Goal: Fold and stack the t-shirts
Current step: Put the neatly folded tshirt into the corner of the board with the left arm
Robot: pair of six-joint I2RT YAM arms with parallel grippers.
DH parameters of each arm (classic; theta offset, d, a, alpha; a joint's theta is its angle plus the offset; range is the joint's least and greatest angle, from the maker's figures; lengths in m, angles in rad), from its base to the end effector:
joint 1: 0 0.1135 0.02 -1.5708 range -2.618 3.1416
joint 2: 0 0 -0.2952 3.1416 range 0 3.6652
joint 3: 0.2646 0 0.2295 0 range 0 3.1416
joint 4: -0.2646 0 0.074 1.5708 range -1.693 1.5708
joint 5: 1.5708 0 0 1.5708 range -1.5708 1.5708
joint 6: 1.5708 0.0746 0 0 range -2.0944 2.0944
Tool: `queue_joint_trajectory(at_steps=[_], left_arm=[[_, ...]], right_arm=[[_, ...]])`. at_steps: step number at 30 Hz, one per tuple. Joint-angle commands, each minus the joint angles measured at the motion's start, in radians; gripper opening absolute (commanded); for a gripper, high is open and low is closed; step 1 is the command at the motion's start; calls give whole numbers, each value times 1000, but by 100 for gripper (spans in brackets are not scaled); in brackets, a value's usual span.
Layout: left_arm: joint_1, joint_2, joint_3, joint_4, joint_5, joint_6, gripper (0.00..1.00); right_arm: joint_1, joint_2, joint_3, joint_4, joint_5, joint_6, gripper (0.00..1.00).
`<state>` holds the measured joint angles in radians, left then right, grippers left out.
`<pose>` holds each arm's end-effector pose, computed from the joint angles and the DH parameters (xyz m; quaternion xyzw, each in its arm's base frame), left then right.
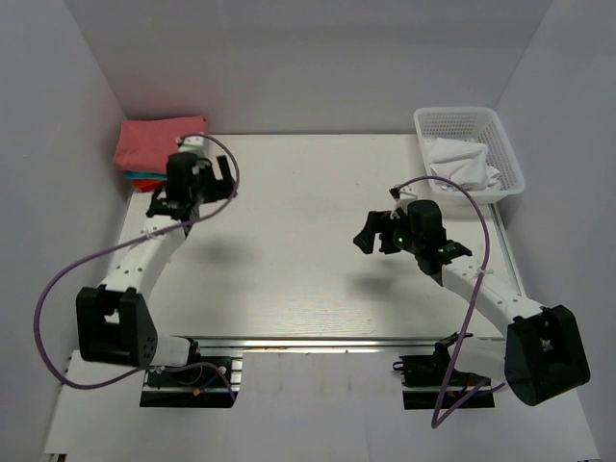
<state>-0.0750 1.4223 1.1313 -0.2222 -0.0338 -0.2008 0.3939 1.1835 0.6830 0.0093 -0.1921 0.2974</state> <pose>0.3344 -0.0226 0.3265 -0.0628 0.8610 -0.0549 0.5016 0.2360 0.1135 0.2638 -0.0904 0.8505 0.2507 0.4535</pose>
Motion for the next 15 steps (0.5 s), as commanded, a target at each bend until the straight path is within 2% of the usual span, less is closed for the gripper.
queue_joint_trajectory(at_steps=[1, 6, 10, 15], left_arm=[[-112, -160, -153, 84, 16, -83, 100], [-314, -209, -263, 55, -70, -112, 100], [-492, -209, -331, 109, -83, -112, 100], [-601, -259, -361, 72, -201, -112, 100]], right_arm=[[-3, -28, -77, 110, -58, 32, 90], [-1, -93, -161, 193, -79, 57, 90], [-1, -156, -278, 265, -58, 84, 90], [-1, -249, -344, 267, 8, 103, 90]])
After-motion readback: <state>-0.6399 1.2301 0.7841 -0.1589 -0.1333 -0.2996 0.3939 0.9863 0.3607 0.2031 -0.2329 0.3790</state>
